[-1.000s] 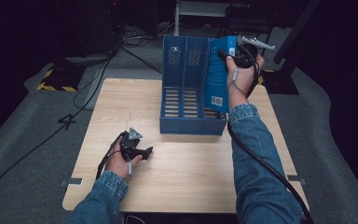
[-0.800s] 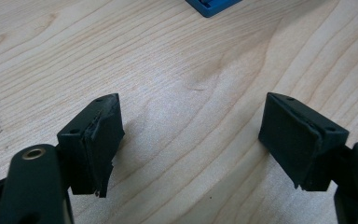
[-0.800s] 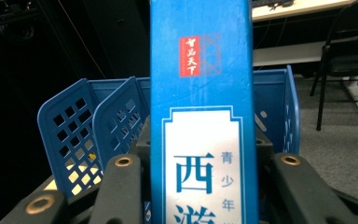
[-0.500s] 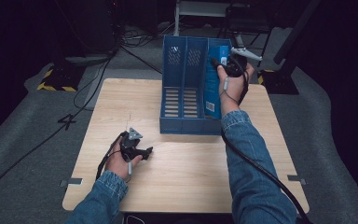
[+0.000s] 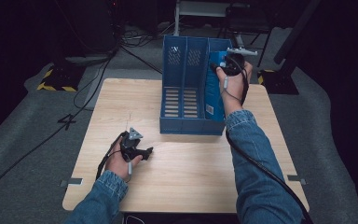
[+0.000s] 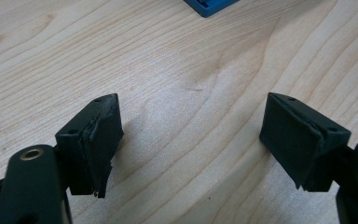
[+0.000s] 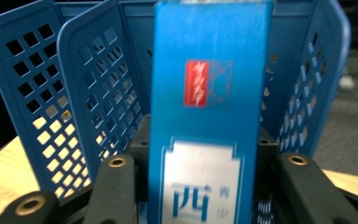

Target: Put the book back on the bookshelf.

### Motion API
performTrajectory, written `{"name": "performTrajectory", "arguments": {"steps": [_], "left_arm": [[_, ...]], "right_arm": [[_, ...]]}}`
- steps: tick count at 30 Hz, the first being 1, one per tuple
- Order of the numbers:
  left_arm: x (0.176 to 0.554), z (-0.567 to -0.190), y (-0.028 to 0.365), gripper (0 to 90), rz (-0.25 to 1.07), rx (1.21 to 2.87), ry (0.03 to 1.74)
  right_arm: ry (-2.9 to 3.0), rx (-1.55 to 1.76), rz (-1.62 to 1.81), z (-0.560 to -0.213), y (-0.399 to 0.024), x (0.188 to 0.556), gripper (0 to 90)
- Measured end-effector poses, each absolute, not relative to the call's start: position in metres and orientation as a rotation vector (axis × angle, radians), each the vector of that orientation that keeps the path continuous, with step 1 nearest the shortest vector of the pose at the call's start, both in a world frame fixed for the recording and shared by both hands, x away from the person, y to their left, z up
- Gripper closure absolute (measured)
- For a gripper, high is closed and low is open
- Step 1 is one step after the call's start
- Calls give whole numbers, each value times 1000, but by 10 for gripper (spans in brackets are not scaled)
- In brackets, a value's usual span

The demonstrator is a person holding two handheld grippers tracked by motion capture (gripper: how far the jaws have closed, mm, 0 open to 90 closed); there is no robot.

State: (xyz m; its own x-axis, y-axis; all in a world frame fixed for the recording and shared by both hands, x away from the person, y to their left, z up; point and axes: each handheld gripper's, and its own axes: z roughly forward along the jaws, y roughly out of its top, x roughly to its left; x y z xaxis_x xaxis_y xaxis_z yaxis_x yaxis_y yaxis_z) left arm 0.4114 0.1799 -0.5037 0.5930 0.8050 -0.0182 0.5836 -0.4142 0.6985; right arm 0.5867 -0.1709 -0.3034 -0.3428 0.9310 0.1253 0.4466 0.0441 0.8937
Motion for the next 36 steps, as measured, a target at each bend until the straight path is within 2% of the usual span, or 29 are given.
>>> {"name": "performTrajectory", "arguments": {"steps": [6, 9, 22, 26, 36], "left_arm": [[411, -504, 180, 209, 420, 2148, 1095], [411, -504, 180, 209, 420, 2149, 1092], [411, -504, 180, 203, 416, 2150, 1093], [412, -503, 180, 200, 414, 2154, 1088], [412, -504, 179, 199, 419, 2152, 1091]], "right_arm": [[1807, 1457, 1260, -294, -165, 602, 535], [1832, 1489, 1187, -289, -163, 610, 597], [1547, 1271, 1417, -261, -176, 574, 606], [1587, 1254, 1391, -273, -168, 587, 598], [1706, 1306, 1265, -307, -158, 588, 585]]}}
